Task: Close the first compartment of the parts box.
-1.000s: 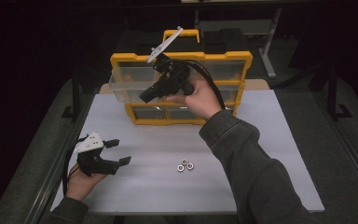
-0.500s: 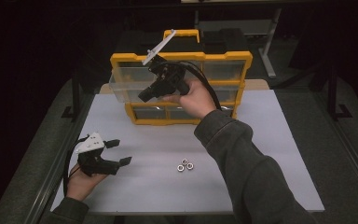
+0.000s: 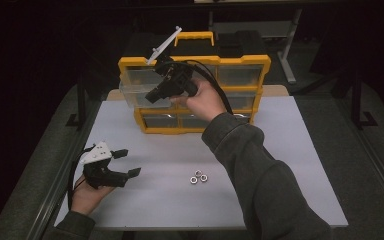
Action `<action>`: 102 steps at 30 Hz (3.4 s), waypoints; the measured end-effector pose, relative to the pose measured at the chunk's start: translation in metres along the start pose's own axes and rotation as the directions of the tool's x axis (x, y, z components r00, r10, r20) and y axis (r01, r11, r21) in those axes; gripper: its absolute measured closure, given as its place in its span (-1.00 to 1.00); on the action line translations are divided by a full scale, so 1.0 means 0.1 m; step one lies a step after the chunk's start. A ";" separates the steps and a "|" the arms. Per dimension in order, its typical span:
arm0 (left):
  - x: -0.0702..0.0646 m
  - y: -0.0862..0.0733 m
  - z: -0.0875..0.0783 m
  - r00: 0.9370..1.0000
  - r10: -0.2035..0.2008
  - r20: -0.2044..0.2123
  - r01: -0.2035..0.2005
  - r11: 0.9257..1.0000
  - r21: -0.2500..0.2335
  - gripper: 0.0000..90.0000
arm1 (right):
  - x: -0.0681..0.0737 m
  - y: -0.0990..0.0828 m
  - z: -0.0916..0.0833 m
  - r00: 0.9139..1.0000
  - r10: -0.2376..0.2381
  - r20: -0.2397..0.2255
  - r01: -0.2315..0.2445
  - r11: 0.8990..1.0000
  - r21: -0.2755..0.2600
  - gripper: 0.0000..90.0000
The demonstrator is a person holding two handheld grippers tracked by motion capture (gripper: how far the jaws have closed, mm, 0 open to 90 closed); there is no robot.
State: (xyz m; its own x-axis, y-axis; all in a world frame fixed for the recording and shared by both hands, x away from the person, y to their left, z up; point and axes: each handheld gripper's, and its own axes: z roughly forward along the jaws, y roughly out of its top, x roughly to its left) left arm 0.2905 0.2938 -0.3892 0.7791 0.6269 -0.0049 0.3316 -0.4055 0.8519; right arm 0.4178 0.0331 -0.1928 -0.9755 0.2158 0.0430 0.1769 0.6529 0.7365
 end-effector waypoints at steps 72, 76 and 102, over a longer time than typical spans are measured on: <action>0.00 0.00 0.03 1.000 -0.013 0.001 0.013 1.000 0.000 -0.60 | -0.48 -0.29 -0.09 0.988 0.118 0.096 -0.101 0.982 -0.162 0.88; -0.02 0.00 0.05 1.000 -0.024 0.004 0.024 1.000 -0.004 -0.60 | -0.45 -0.41 -0.16 0.988 0.136 0.079 -0.122 0.980 -0.160 0.81; -0.03 0.01 0.03 0.999 -0.031 0.009 0.031 1.000 -0.005 -0.59 | -0.23 -1.20 -0.51 0.979 0.197 0.048 -0.183 0.960 -0.213 0.18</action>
State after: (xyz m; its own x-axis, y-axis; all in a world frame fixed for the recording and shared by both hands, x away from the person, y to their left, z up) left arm 0.2900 0.2895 -0.3905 0.7733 0.6330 -0.0362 0.3531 -0.3825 0.8538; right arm 0.4128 -0.0873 -0.2474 -0.9141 0.3746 0.1554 0.3204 0.4322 0.8429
